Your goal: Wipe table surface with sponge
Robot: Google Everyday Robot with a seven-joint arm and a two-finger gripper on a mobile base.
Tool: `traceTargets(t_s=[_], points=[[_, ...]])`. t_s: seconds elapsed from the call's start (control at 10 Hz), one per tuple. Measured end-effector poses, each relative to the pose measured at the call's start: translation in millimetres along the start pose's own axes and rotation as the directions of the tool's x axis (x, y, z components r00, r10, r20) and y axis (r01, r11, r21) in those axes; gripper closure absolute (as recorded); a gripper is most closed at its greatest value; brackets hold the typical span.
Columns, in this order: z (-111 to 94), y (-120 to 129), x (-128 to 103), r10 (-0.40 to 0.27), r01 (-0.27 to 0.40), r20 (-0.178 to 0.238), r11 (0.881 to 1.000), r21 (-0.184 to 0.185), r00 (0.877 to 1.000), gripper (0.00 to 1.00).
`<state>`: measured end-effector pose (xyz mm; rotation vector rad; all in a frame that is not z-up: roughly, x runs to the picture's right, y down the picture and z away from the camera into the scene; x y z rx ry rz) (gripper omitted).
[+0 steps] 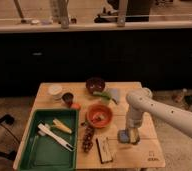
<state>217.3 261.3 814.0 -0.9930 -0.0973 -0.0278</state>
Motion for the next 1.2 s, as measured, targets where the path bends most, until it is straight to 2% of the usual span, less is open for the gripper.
traceTargets(t_s=[0.2,0.4,0.6,0.8,0.9,1.2], points=[[-6,-3,31,0.064,-0.064,-0.005,0.998,0.019,0.998,1.00],[-21,-13,70,0.135,-0.135,0.000,0.990,0.048,0.991,1.00],[-34,-27,89,0.155,-0.155,0.002,0.985,0.071,0.988,1.00],[-42,-32,91,0.147,-0.147,0.001,0.986,0.085,0.989,1.00],[-44,-34,82,0.130,-0.130,0.002,0.987,0.091,0.992,1.00],[-52,-39,35,0.052,-0.052,0.003,0.993,0.107,0.999,1.00]])
